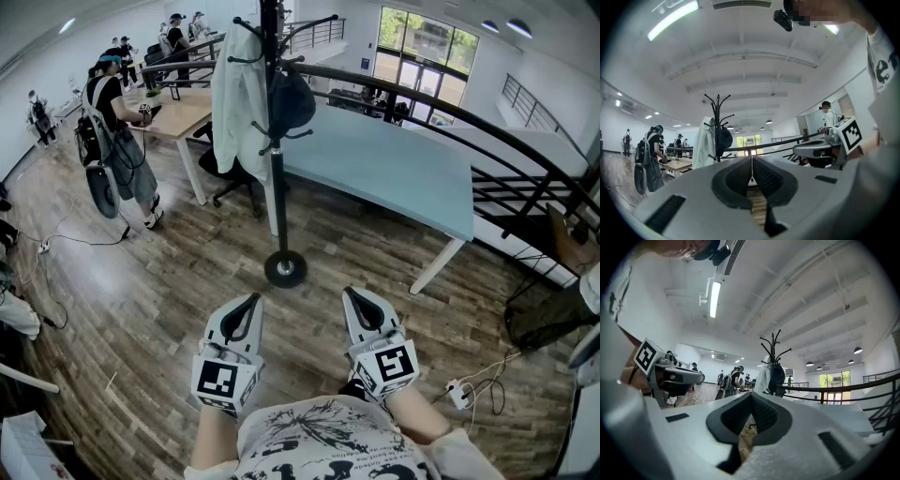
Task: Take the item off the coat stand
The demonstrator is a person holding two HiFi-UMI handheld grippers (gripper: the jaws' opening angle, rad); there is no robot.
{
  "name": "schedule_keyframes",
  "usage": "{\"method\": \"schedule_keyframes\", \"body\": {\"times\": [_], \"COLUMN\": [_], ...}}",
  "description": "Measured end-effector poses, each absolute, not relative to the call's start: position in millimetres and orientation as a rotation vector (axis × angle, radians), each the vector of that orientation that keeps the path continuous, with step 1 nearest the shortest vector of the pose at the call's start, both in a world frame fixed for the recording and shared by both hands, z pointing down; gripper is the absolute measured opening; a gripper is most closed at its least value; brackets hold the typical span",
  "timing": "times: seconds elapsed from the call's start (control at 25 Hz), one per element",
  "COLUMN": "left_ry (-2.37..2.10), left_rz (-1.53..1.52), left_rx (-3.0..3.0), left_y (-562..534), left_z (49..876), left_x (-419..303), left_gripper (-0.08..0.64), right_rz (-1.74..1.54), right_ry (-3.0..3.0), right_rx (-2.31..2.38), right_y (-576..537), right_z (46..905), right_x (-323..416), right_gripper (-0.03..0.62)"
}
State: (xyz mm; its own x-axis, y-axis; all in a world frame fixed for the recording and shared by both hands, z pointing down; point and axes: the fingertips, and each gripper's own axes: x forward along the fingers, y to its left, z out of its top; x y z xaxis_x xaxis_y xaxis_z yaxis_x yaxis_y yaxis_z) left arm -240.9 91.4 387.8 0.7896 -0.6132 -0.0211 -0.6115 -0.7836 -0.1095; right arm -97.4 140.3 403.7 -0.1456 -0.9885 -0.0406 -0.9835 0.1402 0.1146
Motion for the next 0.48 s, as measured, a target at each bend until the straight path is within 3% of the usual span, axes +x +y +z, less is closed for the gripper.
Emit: {"method": "schedule_keyframes", "body": {"times": [0.48], "left_ry": [1.016], "left_rz": [-0.030], "left_rx": [-2.898], "left_y": [89.4], "left_z": [389.3], "left_x": [-250.7], "left_gripper": [0.005], "right_rz": [-0.109], "right_ry": [-2.360], "right_rx": [2.027], "right_y": [132.3], "right_z": [413.4], "right_x": [-106.5], "right_gripper": [-0.008]}}
